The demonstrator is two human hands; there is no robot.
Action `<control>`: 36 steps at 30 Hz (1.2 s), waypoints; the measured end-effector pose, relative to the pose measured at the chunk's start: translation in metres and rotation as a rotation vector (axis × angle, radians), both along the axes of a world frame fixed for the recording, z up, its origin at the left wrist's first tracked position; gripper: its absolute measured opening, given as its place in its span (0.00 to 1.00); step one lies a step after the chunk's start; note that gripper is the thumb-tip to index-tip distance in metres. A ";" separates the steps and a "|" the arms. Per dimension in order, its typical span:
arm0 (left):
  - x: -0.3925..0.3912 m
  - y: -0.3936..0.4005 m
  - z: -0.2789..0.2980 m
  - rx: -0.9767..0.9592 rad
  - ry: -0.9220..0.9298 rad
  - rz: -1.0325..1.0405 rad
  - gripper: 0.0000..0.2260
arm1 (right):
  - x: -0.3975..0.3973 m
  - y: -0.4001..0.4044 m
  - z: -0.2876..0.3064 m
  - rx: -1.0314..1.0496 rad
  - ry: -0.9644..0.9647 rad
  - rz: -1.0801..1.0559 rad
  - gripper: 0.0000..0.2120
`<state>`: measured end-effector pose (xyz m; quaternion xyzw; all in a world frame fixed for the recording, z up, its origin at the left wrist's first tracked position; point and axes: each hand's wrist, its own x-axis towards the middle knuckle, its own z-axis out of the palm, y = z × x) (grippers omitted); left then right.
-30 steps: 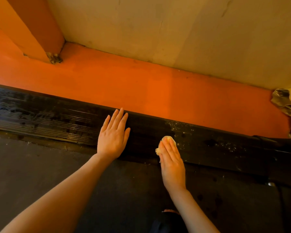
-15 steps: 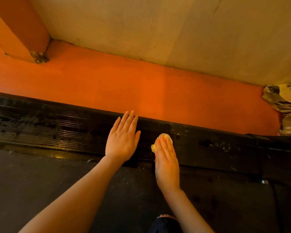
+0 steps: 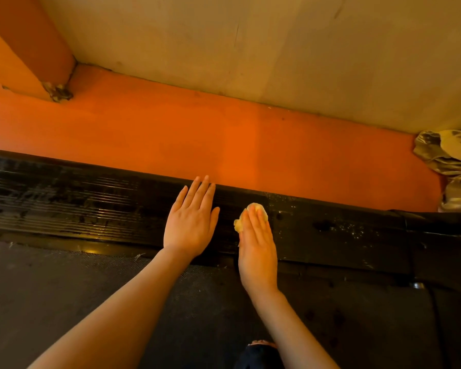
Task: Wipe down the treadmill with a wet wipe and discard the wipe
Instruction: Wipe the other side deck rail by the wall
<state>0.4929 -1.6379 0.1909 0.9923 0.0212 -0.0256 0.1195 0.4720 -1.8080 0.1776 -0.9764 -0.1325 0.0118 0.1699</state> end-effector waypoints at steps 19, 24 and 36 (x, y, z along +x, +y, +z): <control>-0.001 0.000 -0.002 -0.019 -0.014 0.005 0.27 | -0.007 -0.027 0.002 -0.076 -0.021 -0.024 0.29; -0.001 0.000 -0.001 -0.024 -0.018 0.008 0.27 | 0.045 -0.020 0.007 -0.076 0.009 -0.072 0.24; -0.001 0.000 -0.001 -0.019 -0.017 0.002 0.28 | -0.016 -0.039 0.003 -0.103 0.007 -0.105 0.27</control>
